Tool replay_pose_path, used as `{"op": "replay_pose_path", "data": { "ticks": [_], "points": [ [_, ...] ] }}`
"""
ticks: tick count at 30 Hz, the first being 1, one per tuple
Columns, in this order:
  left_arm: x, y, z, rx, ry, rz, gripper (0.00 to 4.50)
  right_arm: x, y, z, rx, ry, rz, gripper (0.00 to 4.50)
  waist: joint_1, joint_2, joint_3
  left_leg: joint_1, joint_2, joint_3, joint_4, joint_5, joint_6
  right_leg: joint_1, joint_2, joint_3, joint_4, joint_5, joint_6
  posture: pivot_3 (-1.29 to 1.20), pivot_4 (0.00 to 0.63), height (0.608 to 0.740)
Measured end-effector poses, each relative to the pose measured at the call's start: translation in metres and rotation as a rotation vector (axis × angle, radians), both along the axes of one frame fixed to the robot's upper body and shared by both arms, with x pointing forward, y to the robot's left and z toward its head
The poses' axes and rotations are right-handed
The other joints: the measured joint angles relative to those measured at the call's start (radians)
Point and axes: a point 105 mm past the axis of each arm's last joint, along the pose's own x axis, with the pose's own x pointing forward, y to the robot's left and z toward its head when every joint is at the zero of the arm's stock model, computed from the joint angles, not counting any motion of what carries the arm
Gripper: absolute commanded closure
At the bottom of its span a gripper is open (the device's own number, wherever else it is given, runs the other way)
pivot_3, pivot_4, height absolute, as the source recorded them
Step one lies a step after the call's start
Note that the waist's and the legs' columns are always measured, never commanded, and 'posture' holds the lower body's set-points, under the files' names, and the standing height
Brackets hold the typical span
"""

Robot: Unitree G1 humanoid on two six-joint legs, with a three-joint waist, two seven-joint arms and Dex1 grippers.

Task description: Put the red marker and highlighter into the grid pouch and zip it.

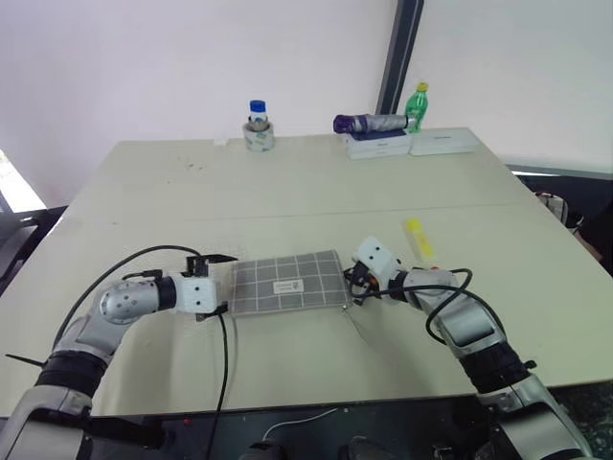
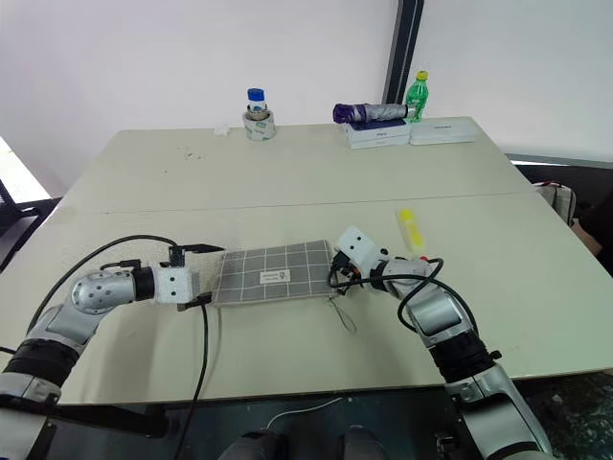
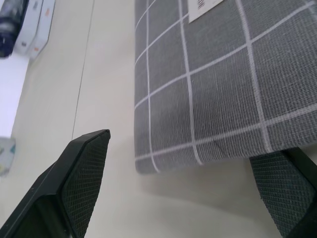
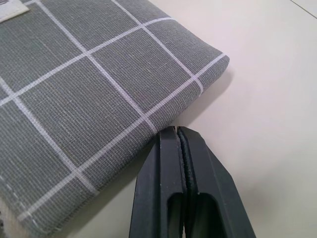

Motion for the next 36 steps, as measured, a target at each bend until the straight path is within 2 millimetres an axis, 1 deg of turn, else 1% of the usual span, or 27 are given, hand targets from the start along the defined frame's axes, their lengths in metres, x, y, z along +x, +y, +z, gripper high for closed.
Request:
{"op": "replay_pose_path", "data": {
  "ticks": [8,11,16,23,25,26,27,30,33,36],
  "points": [
    [-0.006,-0.007,-0.002,0.005,0.006,-0.071,0.0,0.004,0.003,-0.001,0.006,-0.005,0.001,4.45,-0.001,0.0,0.0,0.0,0.0,0.0,0.0,0.0,0.0,0.0,0.0,0.0,0.001,0.0,0.0,0.0,0.15,0.74],
    [-0.013,-0.01,-0.004,-0.022,0.038,-0.095,0.0,0.004,0.004,-0.001,0.004,-0.011,0.005,4.45,-0.003,0.0,0.0,0.0,0.0,0.0,0.0,0.0,0.0,0.0,0.0,0.0,0.001,0.0,0.0,0.0,0.15,0.74],
    [-0.03,-0.022,-0.009,-0.04,0.081,-0.167,0.0,0.006,0.007,-0.002,0.009,-0.011,0.005,4.45,-0.006,0.0,0.0,0.0,0.0,0.0,0.0,0.0,0.0,0.0,0.0,0.0,0.002,0.0,0.0,0.0,0.15,0.74],
    [-0.037,-0.03,-0.012,-0.071,0.098,-0.18,0.0,0.007,0.01,-0.002,0.013,-0.011,0.004,4.45,-0.005,0.0,0.0,0.001,0.0,0.0,0.0,0.0,0.0,0.0,0.001,0.0,0.002,0.0,0.0,0.0,0.15,0.74],
    [-0.038,-0.033,-0.012,-0.083,0.092,-0.183,0.54,0.007,0.01,-0.002,0.014,-0.012,0.004,4.5,-0.005,0.0,0.0,0.001,0.0,0.0,0.001,0.0,0.0,0.0,0.001,0.001,0.002,0.0,0.0,0.0,0.15,0.74],
    [-0.039,-0.034,-0.013,-0.087,0.093,-0.184,0.94,0.007,0.01,-0.002,0.014,-0.011,0.004,4.5,-0.005,0.0,0.0,0.001,0.0,0.0,0.001,0.0,0.0,0.0,0.001,0.001,0.003,0.0,0.0,0.0,0.15,0.74],
    [-0.04,-0.034,-0.014,-0.09,0.096,-0.184,1.41,0.007,0.01,-0.002,0.015,-0.011,0.004,4.5,-0.006,0.0,0.0,0.001,0.0,0.0,0.001,0.0,0.0,0.0,0.001,0.001,0.003,0.0,0.0,0.0,0.15,0.74],
    [-0.042,-0.036,-0.015,-0.095,0.101,-0.19,3.03,0.007,0.01,-0.002,0.016,-0.01,0.003,4.5,-0.006,0.0,-0.001,0.001,0.0,0.0,0.001,0.0,0.0,0.0,0.001,0.001,0.003,0.0,0.0,0.0,0.15,0.74],
    [-0.046,-0.037,-0.015,-0.113,0.108,-0.195,4.47,0.007,0.01,-0.003,0.015,-0.008,0.001,4.5,-0.005,0.0,-0.001,0.001,0.0,0.0,0.001,0.0,0.0,0.0,0.001,0.001,0.003,0.0,0.0,0.0,0.15,0.74],
    [-0.047,-0.038,-0.015,-0.125,0.114,-0.188,4.47,0.007,0.01,-0.003,0.014,-0.006,-0.001,4.5,-0.005,0.0,-0.001,0.001,0.0,0.0,0.001,0.0,0.0,0.0,0.001,0.001,0.003,0.0,0.0,0.0,0.15,0.74]
  ]
}}
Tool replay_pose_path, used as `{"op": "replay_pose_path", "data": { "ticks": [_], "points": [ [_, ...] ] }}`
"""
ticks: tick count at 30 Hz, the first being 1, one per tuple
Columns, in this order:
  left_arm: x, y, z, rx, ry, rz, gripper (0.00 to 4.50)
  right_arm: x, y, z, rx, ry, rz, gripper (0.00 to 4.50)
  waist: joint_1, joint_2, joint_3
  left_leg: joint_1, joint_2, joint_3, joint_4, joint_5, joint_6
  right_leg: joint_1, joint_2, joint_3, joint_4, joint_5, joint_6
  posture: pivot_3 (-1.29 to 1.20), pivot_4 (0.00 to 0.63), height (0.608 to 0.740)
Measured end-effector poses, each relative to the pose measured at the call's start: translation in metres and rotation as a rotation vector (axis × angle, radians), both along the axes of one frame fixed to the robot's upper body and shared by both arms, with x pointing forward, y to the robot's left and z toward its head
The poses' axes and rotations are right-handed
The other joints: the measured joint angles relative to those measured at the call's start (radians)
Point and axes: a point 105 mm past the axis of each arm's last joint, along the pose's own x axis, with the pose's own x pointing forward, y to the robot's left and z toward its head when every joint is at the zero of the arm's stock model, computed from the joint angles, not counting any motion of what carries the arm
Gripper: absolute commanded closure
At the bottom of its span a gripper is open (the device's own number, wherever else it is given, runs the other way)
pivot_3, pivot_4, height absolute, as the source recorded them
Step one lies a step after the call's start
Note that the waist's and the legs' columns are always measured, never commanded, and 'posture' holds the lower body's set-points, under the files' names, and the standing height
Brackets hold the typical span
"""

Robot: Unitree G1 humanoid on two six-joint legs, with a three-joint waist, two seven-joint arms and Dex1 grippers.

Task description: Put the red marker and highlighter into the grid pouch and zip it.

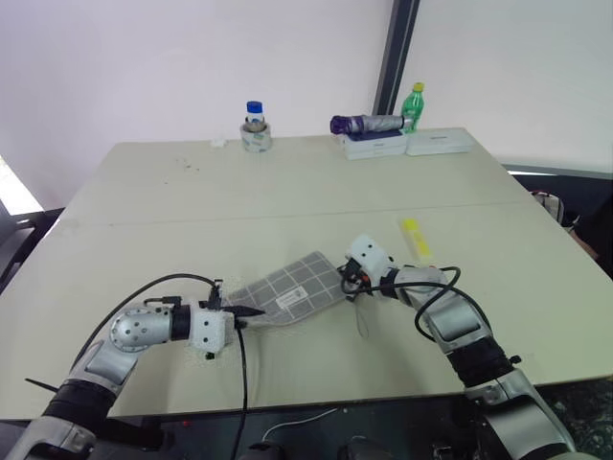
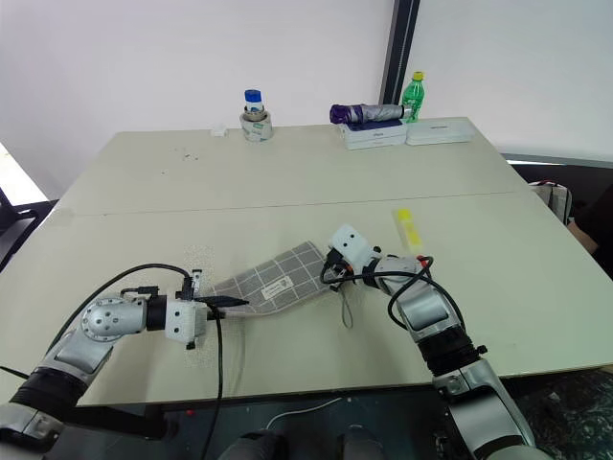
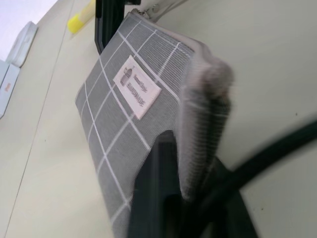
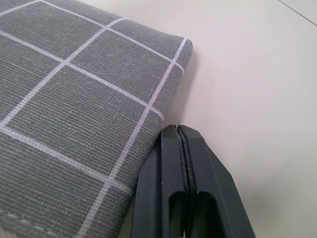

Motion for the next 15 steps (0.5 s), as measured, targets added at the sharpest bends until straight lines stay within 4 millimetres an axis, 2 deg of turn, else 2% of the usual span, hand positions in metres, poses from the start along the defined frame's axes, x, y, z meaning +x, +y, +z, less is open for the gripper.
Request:
{"op": "replay_pose_path", "data": {
  "ticks": [6,9,12,14,15],
  "points": [
    [0.005,0.0,0.008,-0.149,0.062,0.134,4.47,0.004,-0.005,0.004,-0.003,-0.029,-0.032,4.5,0.001,0.0,0.0,0.0,0.0,0.0,0.0,-0.002,0.004,0.0,0.0,0.0,0.0,0.0,0.0,0.0,0.15,0.74],
    [0.011,0.003,0.022,-0.256,0.074,0.232,4.5,0.009,-0.019,0.013,0.01,-0.051,-0.078,3.65,0.006,0.0,0.0,0.0,0.0,0.0,0.001,-0.002,0.004,0.0,0.0,0.0,0.0,0.0,0.0,0.0,0.15,0.74],
    [0.016,0.011,0.035,-0.354,0.072,0.344,4.5,0.01,-0.038,0.034,0.029,-0.092,-0.109,2.07,0.006,0.0,0.0,0.0,0.0,0.0,0.001,-0.002,0.004,0.0,0.0,0.0,0.0,0.0,0.0,0.0,0.15,0.74],
    [0.017,0.016,0.042,-0.422,0.072,0.409,4.5,0.004,-0.041,0.054,0.072,-0.136,-0.091,1.08,0.005,0.0,0.0,-0.001,0.0,0.0,0.0,-0.002,0.004,-0.001,0.0,0.0,0.0,0.0,0.0,0.0,0.15,0.74],
    [0.018,0.017,0.043,-0.439,0.074,0.425,4.5,0.001,-0.041,0.062,0.092,-0.151,-0.079,1.08,0.004,0.0,0.0,0.0,0.0,0.0,0.0,-0.002,0.004,-0.001,0.0,0.0,0.0,0.0,0.0,0.0,0.15,0.74]
  ]
}}
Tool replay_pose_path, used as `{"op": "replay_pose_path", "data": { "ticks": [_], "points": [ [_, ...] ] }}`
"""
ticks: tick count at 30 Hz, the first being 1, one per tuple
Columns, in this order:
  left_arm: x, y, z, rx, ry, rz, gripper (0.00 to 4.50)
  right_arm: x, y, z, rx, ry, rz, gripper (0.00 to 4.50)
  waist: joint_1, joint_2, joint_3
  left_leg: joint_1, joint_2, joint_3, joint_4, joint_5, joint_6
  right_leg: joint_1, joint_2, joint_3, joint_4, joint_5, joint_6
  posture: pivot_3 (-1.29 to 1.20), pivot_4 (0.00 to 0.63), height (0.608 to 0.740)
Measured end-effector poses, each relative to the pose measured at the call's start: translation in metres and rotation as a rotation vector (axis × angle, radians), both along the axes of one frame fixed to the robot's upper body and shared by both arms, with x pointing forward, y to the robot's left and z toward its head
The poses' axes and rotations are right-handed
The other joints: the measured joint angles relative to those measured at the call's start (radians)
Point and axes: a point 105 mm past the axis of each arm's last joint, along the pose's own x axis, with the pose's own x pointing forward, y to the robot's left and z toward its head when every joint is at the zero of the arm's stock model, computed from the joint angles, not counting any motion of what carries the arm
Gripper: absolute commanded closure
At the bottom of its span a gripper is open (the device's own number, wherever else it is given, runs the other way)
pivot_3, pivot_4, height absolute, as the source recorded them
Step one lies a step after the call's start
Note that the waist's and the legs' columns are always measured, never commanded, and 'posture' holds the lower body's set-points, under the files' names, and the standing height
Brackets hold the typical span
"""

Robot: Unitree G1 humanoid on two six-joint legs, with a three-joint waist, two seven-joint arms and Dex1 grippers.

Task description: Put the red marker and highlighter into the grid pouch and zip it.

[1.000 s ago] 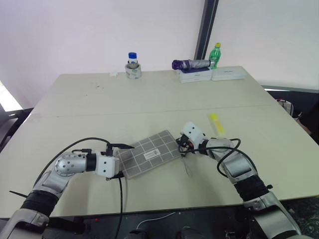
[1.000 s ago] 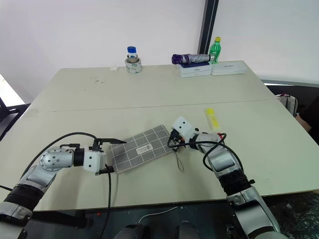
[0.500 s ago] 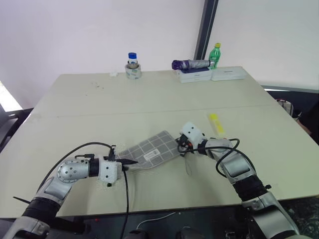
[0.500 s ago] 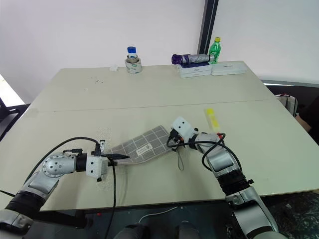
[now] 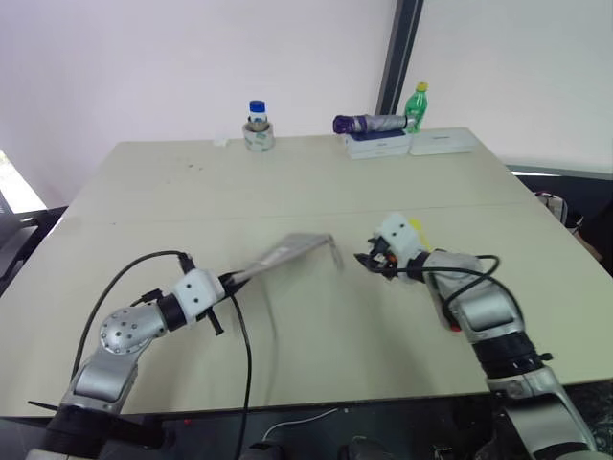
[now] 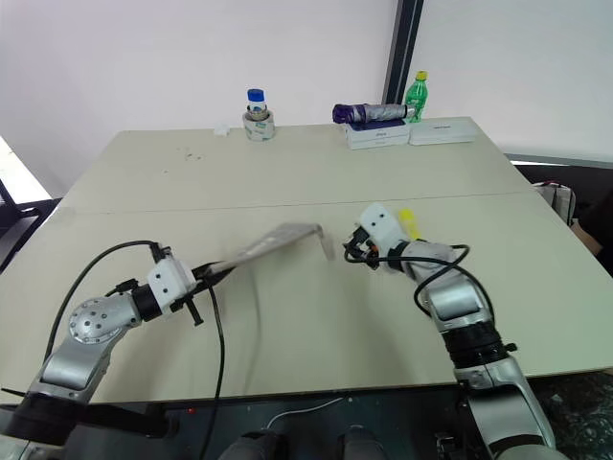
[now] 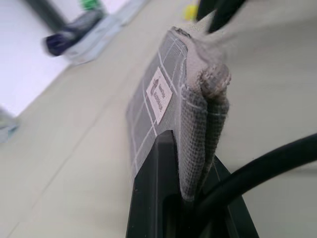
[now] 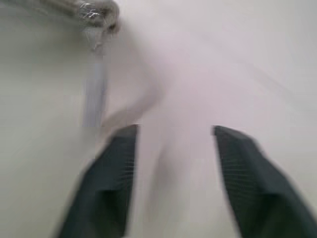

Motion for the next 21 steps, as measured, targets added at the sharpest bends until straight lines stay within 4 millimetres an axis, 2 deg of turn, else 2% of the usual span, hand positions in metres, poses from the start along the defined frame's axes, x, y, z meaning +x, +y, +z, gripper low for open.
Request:
{"op": "replay_pose_path", "data": {
  "ticks": [2,8,13,21],
  "points": [
    [-0.001,0.001,0.002,-0.012,0.005,0.014,4.5,-0.007,0.002,0.007,0.038,0.001,0.031,1.08,0.0,0.0,0.0,0.0,0.0,0.0,0.0,0.0,0.0,0.0,0.0,0.0,0.0,0.0,0.0,0.0,0.15,0.74],
    [-0.007,-0.001,-0.004,-0.023,0.036,0.02,4.5,-0.016,0.015,-0.002,0.118,0.081,0.099,1.08,0.002,0.0,0.0,0.0,0.0,0.0,0.0,0.0,0.0,0.0,0.0,0.0,0.0,0.0,0.0,0.0,0.15,0.74],
    [-0.013,-0.008,0.0,-0.023,0.032,-0.018,4.5,-0.014,0.031,-0.005,0.16,0.1,0.128,1.08,0.003,0.0,0.0,0.0,0.0,0.0,0.0,0.0,0.0,0.0,0.0,0.0,0.0,0.0,0.0,0.0,0.15,0.74],
    [-0.018,-0.016,-0.001,-0.039,0.049,-0.048,4.5,-0.009,0.041,-0.011,0.203,0.129,0.127,1.08,0.002,0.0,0.0,0.0,0.0,0.0,0.0,0.0,0.0,0.0,0.0,0.0,-0.001,0.0,0.0,0.0,0.15,0.74]
  ]
}}
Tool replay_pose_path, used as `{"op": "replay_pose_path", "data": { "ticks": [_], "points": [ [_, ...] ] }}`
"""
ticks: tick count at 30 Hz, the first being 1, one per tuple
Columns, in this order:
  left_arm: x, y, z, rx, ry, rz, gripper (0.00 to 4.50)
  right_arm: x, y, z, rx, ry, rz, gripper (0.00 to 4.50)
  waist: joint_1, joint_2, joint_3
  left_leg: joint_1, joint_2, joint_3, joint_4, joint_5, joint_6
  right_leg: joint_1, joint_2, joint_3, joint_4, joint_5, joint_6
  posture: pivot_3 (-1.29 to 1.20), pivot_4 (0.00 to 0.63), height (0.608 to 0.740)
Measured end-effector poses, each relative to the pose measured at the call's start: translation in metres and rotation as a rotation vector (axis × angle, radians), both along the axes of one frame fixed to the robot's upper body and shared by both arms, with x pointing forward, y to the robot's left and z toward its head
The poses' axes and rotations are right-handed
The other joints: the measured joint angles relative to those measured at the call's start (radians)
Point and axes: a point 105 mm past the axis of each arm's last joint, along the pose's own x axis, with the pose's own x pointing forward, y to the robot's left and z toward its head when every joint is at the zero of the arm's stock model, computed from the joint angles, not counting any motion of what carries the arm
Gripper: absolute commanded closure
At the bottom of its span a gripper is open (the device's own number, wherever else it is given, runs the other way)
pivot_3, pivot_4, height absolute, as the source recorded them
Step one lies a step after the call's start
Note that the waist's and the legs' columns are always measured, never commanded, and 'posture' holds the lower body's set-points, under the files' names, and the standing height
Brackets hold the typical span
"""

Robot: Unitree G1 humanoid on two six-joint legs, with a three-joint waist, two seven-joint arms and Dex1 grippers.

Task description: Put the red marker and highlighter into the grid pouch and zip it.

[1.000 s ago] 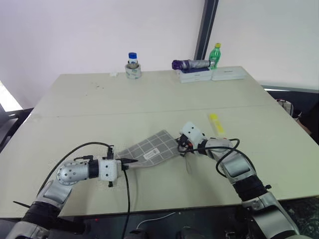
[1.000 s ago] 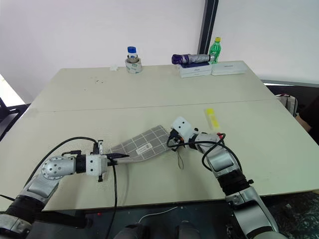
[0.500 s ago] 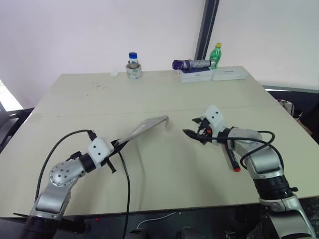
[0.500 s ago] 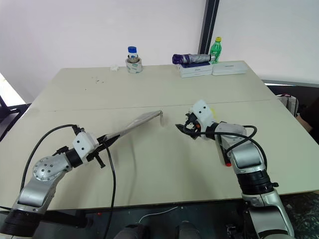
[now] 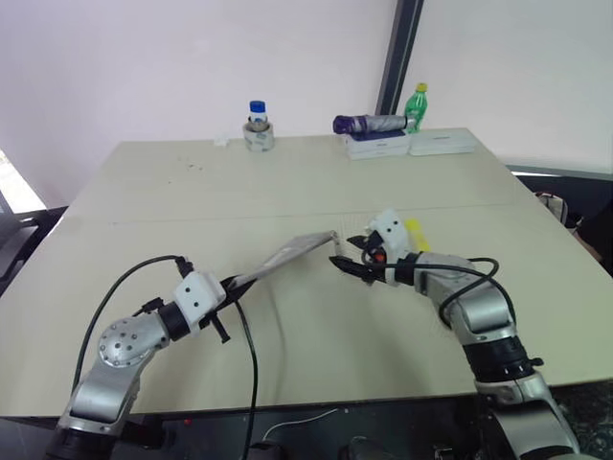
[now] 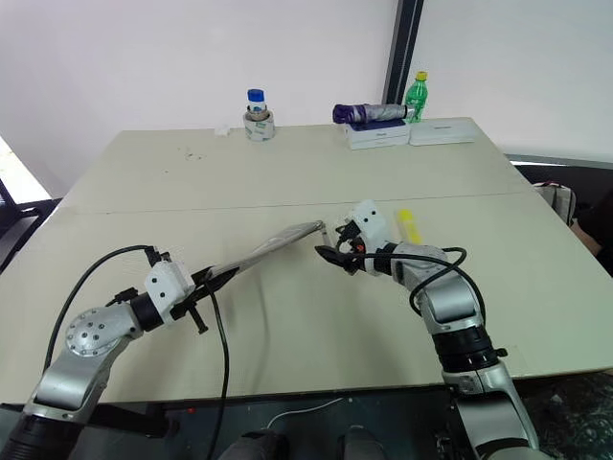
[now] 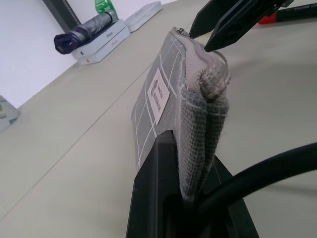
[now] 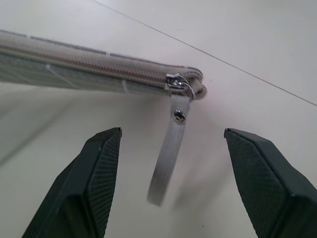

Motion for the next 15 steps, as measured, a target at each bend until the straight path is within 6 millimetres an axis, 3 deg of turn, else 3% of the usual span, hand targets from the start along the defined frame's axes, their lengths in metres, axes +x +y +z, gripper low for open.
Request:
{"op": "replay_pose_path", "data": {
  "ticks": [1,4,9,15],
  "points": [
    [-0.0003,-0.0004,-0.0007,0.001,0.004,-0.003,4.5,0.0013,0.0006,-0.0008,0.004,0.005,-0.004,1.08,0.0,0.0,0.0,0.0,0.0,0.0,0.0,0.0,0.0,0.0,0.0,0.0,0.0,0.0,0.0,0.0,0.15,0.74],
    [-0.0008,-0.0007,-0.0015,0.002,0.008,-0.005,4.5,0.0027,0.0009,-0.0021,0.008,0.01,-0.013,1.89,0.0,0.0,0.0,0.0,0.0,0.0,0.0,0.0,0.0,0.0,0.0,0.0,0.0,0.0,0.0,0.0,0.15,0.74],
    [-0.0013,-0.001,-0.0024,0.002,0.014,-0.009,4.5,0.0028,0.0014,-0.0025,0.011,0.013,-0.015,4.44,0.0,0.0,0.0,0.0,0.0,0.0,0.0,0.0,0.0,0.0,0.0,0.0,0.0,0.0,0.0,0.0,0.15,0.74],
    [-0.0002,-0.002,-0.0034,0.003,0.011,0.003,4.5,0.0016,0.0021,-0.003,0.005,0.022,-0.011,4.48,0.0,0.0,0.0,0.0,0.0,0.0,0.0,0.0,0.0,0.0,0.0,0.0,0.0,0.0,0.0,0.0,0.15,0.74]
  ]
}}
